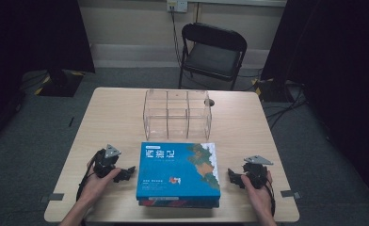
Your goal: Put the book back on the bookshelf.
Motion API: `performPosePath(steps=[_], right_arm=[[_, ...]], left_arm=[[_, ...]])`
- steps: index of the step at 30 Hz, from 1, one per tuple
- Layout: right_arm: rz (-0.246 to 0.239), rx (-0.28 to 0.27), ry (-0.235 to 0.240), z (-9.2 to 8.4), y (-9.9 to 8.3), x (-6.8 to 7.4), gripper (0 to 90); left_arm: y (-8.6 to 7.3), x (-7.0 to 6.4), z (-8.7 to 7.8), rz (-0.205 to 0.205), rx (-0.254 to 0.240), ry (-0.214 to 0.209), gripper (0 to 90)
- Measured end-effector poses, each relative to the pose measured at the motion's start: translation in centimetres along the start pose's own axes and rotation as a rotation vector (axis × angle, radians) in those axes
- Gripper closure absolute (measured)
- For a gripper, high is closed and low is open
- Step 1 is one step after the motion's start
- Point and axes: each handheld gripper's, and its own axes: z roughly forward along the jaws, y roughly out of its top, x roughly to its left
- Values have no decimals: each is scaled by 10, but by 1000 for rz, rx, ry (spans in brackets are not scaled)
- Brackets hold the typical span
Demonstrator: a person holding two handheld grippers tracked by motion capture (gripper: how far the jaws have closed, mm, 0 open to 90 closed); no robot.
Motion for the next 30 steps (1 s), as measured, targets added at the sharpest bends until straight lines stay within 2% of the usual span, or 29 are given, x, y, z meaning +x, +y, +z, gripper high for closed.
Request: performPosePath(steps=[10, 13, 15, 18, 19, 22, 25, 27, 28, 29, 30], right_arm=[[4, -1, -8, 1, 0, 1, 86], [-1, -3, -5, 0, 0, 2, 88], [-2, -6, 8, -1, -1, 4, 108], [-5, -6, 16, -2, -1, 6, 123], [-4, -6, 18, -2, -1, 6, 127], [-8, -8, 30, -2, 1, 6, 163], [0, -5, 54, -2, 3, 6, 163], [0, -13, 93, -5, 6, 7, 164], [-16, -24, 114, -9, 9, 9, 178], [-16, -24, 114, -9, 9, 9, 178], [-20, -41, 140, -12, 11, 10, 207]], left_arm=[[0, 0, 0, 2, -1, -2, 0], [1, -1, -1, -2, 17, 4, 6], [2, -1, -3, -7, 30, 4, 38], [3, -2, -8, -9, 26, 1, 164], [3, -2, -8, -9, 26, 1, 179], [4, -3, -10, 3, 37, 46, 174], [6, -3, -14, -2, 26, 50, 200], [9, -4, -20, -30, 0, 31, 207], [13, -5, -29, -77, -9, -20, 259], [13, -5, -29, -77, -9, -20, 308], [16, -7, -37, -127, -46, -69, 317]])
